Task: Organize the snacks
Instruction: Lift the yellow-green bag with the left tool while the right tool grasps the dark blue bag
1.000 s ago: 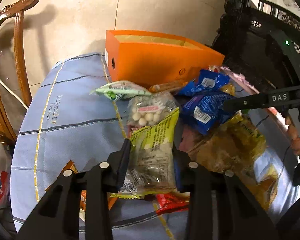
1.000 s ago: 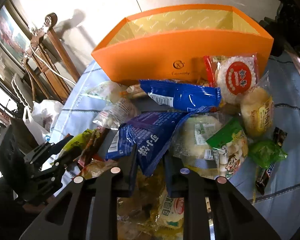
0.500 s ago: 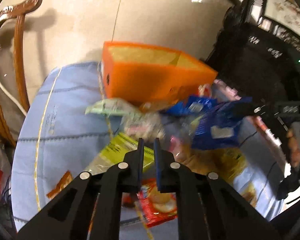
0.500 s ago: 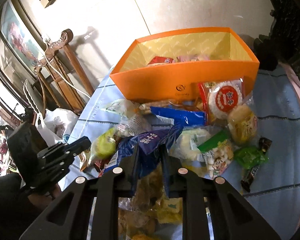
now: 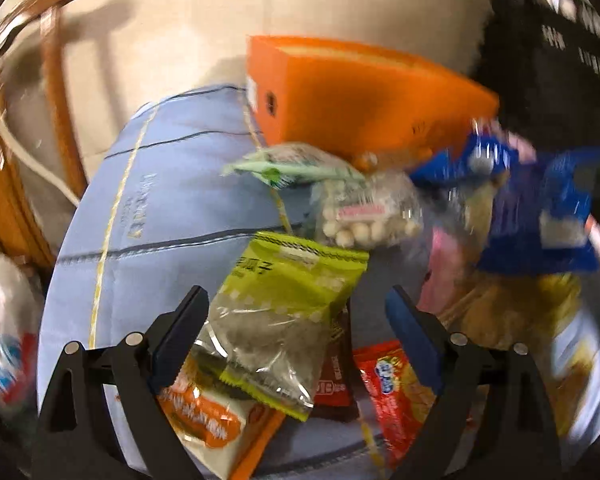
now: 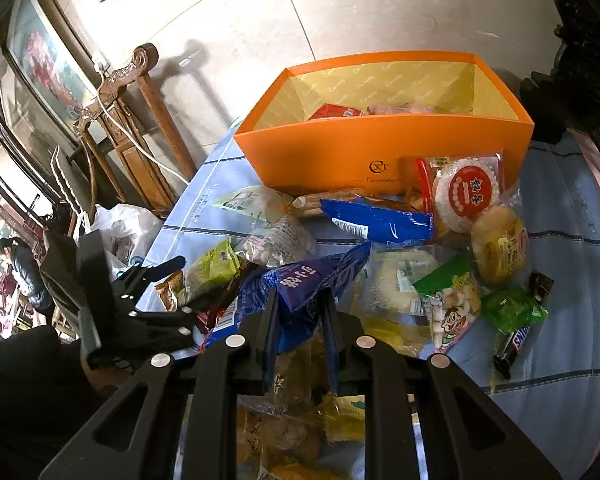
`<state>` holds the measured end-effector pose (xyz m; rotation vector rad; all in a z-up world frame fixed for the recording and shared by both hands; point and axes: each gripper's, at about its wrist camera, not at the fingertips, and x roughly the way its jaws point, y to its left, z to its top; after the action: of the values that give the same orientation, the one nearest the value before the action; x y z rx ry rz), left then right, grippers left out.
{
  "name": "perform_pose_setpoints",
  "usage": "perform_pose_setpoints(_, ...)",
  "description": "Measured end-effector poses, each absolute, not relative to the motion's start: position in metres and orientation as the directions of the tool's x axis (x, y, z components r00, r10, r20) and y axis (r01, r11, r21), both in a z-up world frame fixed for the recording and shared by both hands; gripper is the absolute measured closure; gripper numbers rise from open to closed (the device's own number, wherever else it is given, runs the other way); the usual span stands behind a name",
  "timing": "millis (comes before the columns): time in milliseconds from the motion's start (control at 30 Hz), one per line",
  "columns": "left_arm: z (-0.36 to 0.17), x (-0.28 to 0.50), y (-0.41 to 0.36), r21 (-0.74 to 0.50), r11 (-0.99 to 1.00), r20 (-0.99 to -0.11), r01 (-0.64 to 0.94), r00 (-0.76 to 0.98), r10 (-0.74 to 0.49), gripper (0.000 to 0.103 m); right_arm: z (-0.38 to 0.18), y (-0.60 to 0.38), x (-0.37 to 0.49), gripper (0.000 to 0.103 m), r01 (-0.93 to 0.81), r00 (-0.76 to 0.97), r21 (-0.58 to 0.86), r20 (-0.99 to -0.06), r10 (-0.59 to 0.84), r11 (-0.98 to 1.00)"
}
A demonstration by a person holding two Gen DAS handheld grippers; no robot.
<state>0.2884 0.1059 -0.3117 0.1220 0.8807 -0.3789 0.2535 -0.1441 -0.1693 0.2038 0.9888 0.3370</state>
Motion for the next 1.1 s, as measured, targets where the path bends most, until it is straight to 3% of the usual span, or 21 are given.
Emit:
perform_pose_setpoints(67,-0.324,0.293,0.101,0.015,0.924,-0.799,0.381,0.561,-0.219,0.016,-0.169,-0.144,0.255,0.084,-0.185,0.504,0.318,-0.781,0.368,0.93)
perform_pose_setpoints(100,-0.326,0.294,0.103,0.009,0.928,-0.799,0.372,0.561,-0.217,0.02,-0.17,-0.143,0.255,0.084,-0.186,0.504,0.317,-0.782,0.367,0.93)
perform_pose_setpoints(167,-0.322,0.296,0.11,-0.038,0.935,-0.785,0.352,0.569,-0.246,0.051,-0.171,-0.143,0.255,0.084,-0.188,0.504,0.314,-0.782,0.366,0.931)
perform_pose_setpoints(233,-0.315,0.292,0.111,-0.045,0.928,-0.755,0.371,0.596,-0.275,0.061,-0.172,-0.144,0.255,0.084,-0.183,0.502,0.315,-0.785,0.364,0.931)
perform_pose_setpoints(667,-0.288,0.267,0.127,-0.158,0.909,-0.697,0.386,0.609,-0.379,0.079,-0.176,-0.147,0.257,0.084,-0.167,0.506,0.318,-0.785,0.358,0.933)
perform_pose_setpoints(1100,-0.271,0.253,0.124,-0.18,0.893,-0.679,0.412,0.605,-0.416,0.082,-0.163,-0.145,0.253,0.084,-0.183,0.531,0.32,-0.763,0.368,0.929)
